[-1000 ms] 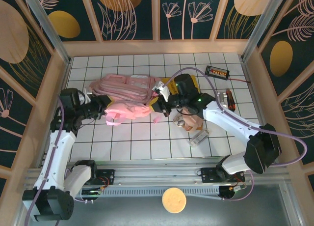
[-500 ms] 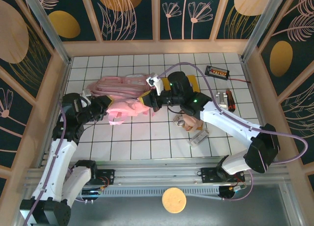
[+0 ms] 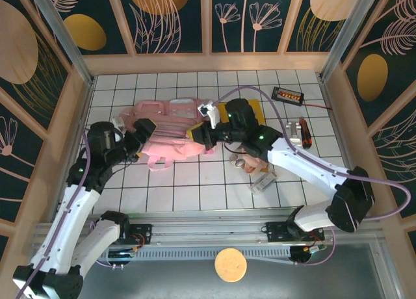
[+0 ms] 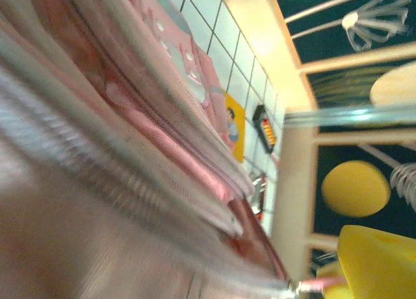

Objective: Pack books, pencil case, and school supplies into a backpack

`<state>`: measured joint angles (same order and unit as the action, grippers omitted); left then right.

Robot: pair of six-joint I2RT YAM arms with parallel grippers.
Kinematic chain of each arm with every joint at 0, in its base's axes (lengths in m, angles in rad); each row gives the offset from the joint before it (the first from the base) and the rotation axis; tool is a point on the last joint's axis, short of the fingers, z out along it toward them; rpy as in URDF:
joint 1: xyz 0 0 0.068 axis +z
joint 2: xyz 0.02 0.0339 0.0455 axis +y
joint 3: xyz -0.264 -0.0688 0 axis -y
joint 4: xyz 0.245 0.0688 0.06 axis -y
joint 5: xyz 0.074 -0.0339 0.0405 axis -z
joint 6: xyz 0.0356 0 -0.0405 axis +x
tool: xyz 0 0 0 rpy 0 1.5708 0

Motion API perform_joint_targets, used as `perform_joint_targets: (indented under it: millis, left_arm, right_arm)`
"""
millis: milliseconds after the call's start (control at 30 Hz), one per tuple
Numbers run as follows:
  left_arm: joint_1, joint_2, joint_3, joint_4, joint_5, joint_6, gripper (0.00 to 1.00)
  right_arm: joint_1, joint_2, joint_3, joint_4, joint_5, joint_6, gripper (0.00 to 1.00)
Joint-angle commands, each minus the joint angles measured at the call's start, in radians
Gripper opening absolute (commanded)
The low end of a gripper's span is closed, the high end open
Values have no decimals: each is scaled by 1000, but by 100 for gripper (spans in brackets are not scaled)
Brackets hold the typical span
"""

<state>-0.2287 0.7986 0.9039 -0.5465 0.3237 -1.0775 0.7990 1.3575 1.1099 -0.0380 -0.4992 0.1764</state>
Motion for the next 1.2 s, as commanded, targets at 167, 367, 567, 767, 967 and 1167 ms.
perform_joint_targets:
  millis: [167,367,567,767,967,1167]
  left_arm:
    - [-23,327,442,-284,-82,437,99]
    - [-169,591,717,-409,-172,597,99]
    - [-176,668,831,-565,138,643,99]
    - [-175,605,882,-704,109,608,99]
    - [-183,621,913,-814,-112,646,97]
    - [-451,831,867,-670,-285,691,93]
  right_arm:
    - [-15,-226,-260,61,72,-74,0]
    - [17,-355,-448,158,210,-68,0]
    - [24,-342,-457,166,255,-64,0]
    - [-7,-318,-446,124,263,-87,0]
    - [-20,-308,-447,112,271,-82,0]
    - [3,-376,-477,65,371,-31,0]
